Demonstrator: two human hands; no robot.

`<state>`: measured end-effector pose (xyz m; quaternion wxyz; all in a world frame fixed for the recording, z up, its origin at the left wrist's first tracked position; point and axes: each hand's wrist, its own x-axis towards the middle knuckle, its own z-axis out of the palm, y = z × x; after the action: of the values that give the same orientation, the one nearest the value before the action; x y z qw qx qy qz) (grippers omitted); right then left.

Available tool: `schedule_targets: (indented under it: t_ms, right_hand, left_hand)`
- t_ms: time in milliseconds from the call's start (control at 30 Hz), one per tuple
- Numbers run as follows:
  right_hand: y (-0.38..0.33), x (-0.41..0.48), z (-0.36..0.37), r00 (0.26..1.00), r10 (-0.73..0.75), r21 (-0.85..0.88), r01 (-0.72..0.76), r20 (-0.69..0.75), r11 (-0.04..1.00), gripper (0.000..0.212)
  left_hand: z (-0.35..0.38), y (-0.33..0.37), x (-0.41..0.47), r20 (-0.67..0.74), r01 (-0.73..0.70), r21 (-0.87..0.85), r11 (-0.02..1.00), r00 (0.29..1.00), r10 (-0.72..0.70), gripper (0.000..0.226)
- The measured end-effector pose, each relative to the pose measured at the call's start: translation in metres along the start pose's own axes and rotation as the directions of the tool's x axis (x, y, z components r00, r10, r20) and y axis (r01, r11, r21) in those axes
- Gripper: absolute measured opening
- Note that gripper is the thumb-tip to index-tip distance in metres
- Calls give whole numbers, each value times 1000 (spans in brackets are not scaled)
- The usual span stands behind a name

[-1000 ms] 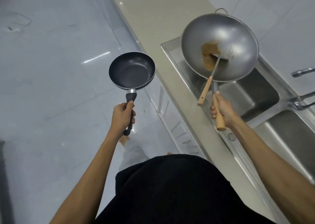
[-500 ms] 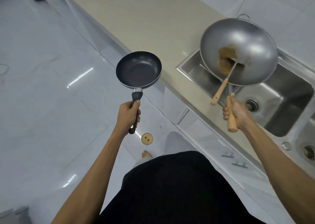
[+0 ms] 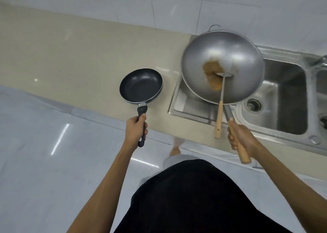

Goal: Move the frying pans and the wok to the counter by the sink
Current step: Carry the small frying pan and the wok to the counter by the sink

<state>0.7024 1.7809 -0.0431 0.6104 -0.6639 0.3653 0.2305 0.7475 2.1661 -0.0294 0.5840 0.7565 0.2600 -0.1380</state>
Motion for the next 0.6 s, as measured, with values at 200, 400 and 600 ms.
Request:
schedule_targets:
  t_ms: [200,400,600]
  right_hand:
    - [-18,-2,26,999,48,22,-48,-20,999,60]
    - [-26,0,59,997,27,62,-22,-72,998,54]
    - [-26,6,109,963,-30,-17,26,-267,1000,38]
  left_hand:
    - [6,38,78,89,-19,81,997,996,12,35]
    - [4,61,138,143,-53,123,991,989,35,35]
    - [-9,69,183,222,-114,295,949,974,48,24]
